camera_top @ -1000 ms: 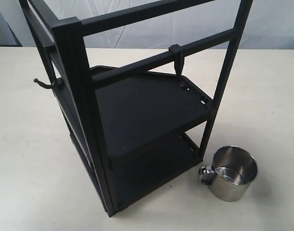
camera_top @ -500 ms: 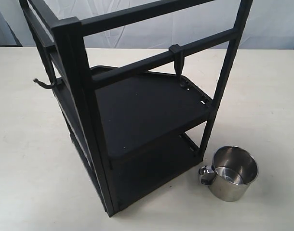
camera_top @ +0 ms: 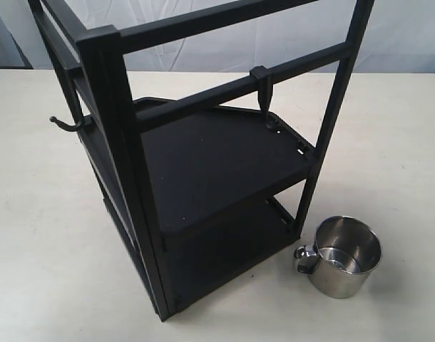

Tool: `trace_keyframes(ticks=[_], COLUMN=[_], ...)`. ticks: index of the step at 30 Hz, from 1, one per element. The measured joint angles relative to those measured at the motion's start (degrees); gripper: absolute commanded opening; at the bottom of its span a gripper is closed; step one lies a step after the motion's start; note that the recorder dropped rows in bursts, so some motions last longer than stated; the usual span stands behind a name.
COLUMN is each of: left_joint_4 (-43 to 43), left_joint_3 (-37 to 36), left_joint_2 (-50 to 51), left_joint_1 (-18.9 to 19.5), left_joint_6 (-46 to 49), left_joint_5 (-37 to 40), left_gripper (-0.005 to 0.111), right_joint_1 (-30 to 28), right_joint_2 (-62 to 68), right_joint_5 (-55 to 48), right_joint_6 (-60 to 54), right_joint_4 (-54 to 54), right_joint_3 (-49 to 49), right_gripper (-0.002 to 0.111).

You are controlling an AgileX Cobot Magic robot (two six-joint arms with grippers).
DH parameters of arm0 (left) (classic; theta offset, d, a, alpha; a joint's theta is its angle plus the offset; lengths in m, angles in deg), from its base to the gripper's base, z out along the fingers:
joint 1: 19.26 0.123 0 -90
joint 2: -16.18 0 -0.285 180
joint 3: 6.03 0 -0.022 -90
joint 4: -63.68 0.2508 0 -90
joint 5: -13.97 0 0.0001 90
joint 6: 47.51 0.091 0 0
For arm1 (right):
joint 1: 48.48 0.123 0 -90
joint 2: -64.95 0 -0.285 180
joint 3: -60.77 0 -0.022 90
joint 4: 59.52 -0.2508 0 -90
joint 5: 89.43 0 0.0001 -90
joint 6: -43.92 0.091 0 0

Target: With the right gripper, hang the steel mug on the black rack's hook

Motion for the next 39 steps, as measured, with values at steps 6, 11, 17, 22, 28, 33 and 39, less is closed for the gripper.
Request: trace_keyframes(ticks=[6, 11, 17, 22, 28, 33, 39], left_joint_4=[0.0, 0.0, 0.0, 0.0, 0.0, 0.0, 0.0], left_joint_3=[0.0, 0.0, 0.0, 0.0, 0.0, 0.0, 0.0], left_joint_2=[0.0, 0.0, 0.0, 0.0, 0.0, 0.0, 0.0], left_joint_1=[0.0, 0.0, 0.0, 0.0, 0.0, 0.0, 0.0], left_joint_6=[0.0, 0.0, 0.0, 0.0, 0.0, 0.0, 0.0], left_joint_5=[0.0, 0.0, 0.0, 0.0, 0.0, 0.0, 0.0], left_gripper=[0.002, 0.002, 0.002, 0.002, 0.002, 0.002, 0.002], right_joint_1=[0.0, 0.0, 0.0, 0.0, 0.0, 0.0, 1.95], right_joint_2=[10.39, 31.95, 54.19, 66.27, 74.26, 79.88, 86.51], right_joint_5=[-16.53, -38.86, -51.49, -51.0, -50.52, -50.42, -47.66], right_joint_6=[-3.0, -12.54, -21.27, -22.81, -23.51, -23.7, -23.83], right_joint_4=[21.48, 29.21, 26.72, 27.06, 23.51, 21.78, 21.18], right_joint_3=[13.22, 26.32, 34.92, 35.19, 35.19, 35.19, 35.19], right_gripper=[-0.001, -0.001, 0.007, 0.052, 0.068, 0.067, 0.06])
